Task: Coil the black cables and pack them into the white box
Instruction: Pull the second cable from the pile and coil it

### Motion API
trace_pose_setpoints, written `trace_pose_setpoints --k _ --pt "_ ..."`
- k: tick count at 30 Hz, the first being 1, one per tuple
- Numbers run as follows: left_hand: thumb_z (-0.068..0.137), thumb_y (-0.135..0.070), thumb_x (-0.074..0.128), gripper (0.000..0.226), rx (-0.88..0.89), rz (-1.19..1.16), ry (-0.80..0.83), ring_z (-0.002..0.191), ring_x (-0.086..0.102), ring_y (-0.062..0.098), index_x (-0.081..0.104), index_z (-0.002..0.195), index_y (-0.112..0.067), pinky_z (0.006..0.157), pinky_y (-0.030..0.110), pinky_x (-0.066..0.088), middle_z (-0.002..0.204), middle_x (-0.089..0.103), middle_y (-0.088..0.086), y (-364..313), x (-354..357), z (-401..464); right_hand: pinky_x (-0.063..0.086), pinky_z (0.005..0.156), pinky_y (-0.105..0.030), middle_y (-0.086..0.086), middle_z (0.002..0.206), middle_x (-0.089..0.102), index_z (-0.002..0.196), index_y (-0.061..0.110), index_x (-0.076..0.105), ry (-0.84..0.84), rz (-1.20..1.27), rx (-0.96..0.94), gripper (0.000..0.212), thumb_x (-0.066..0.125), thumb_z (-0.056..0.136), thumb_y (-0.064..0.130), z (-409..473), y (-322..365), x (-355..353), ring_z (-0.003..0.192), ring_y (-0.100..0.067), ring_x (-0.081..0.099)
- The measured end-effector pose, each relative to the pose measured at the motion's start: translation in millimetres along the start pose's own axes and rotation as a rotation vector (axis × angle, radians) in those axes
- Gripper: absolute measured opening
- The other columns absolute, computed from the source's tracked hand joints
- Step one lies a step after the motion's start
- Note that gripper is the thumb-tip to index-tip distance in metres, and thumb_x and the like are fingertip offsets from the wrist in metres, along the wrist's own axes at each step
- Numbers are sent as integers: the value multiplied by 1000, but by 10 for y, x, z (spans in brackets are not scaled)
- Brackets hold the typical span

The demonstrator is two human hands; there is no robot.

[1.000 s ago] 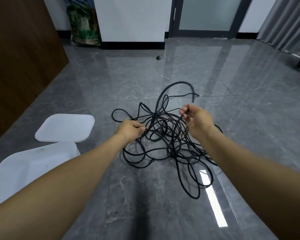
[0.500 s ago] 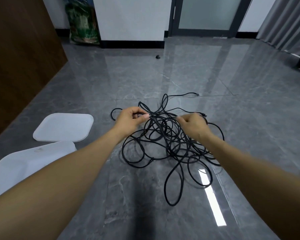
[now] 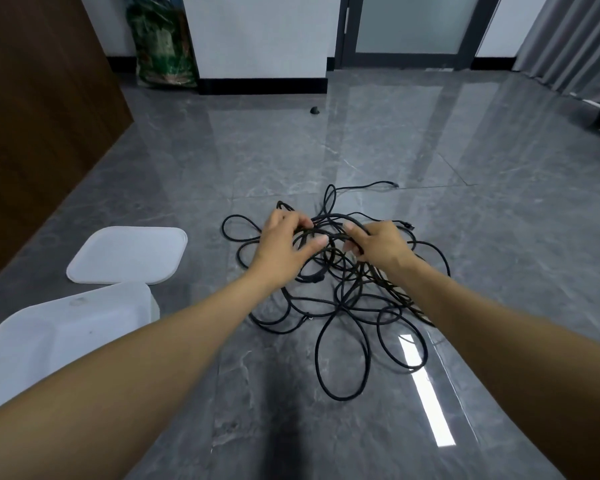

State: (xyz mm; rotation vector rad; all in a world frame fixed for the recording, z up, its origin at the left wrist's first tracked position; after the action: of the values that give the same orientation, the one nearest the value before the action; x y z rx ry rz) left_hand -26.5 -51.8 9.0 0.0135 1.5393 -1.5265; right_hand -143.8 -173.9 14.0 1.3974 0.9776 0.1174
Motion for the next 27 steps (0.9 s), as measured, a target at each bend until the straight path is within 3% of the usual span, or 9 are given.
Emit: trace_pose_setpoints --k 4,7,10,13,15,19,22,24,27 --pt "83 -31 69 39 79 145 113 116 39 8 57 118 -17 100 21 33 121 38 -8 19 62 33 43 56 -19 -2 62 58 64 10 63 16 219 28 41 51 96 32 -4 -9 -30 54 -10 48" --pt "89 -29 63 18 54 153 84 105 43 6 66 97 -13 90 19 36 112 41 -9 -9 33 73 46 61 -23 -6 70 60 70 7 62 82 391 51 35 52 96 29 -9 10 -19 61 -13 51" --pt "95 -28 53 25 6 -18 85 94 46 3 68 81 -15 83 14 37 102 46 -6 -71 -40 105 53 69 -23 -6 77 62 81 3 62 82 616 147 28 52 95 25 1 -14 -52 68 -13 57" --pt "98 -32 44 32 -103 -223 -4 87 51 -1 63 77 -17 74 13 34 95 59 -6 -72 -148 156 55 63 -23 -7 80 61 80 5 61 -117 651 256 30 49 97 26 69 -127 -167 70 -15 58" --pt "100 -32 42 35 -164 -440 -70 69 52 2 57 71 -17 70 19 38 75 59 -6 -28 -203 210 51 49 -19 -7 71 53 74 4 56 -280 718 350 35 43 100 24 118 -225 -255 60 -14 51" --pt "100 -34 40 38 -202 -614 -49 48 33 7 49 68 -16 57 23 37 45 36 -13 -91 -250 364 47 78 -29 -10 85 52 70 13 46 -257 419 423 28 41 98 17 284 -322 -345 73 -18 49" --pt "101 -32 40 37 -151 -544 23 48 26 10 48 68 -16 53 26 29 47 30 -9 -275 -292 565 46 79 -34 -18 103 56 99 6 57 -257 -7 345 15 48 89 4 339 -54 -410 91 -27 55" --pt "101 -30 41 37 -131 -504 57 48 25 11 48 67 -16 52 28 27 47 30 -8 -406 -344 721 44 86 -31 -14 129 53 131 6 47 -206 -71 162 48 48 85 -5 397 298 -433 114 -28 53" --pt "100 -30 42 38 -155 -471 45 45 25 10 49 65 -17 52 29 27 38 29 -14 -670 -507 940 42 90 -29 -12 121 58 125 4 52 5 63 -21 41 47 85 -8 368 879 -470 108 -21 54"
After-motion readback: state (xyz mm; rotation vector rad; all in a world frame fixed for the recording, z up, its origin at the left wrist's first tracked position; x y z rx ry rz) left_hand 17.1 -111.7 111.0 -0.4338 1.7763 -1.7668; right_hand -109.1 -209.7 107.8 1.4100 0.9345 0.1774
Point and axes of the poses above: each hand's wrist, its own z-axis towards the middle knuckle, its own x-axis out of the palm, y = z × x, the point moved 3 cm from there along z, towards the middle knuckle
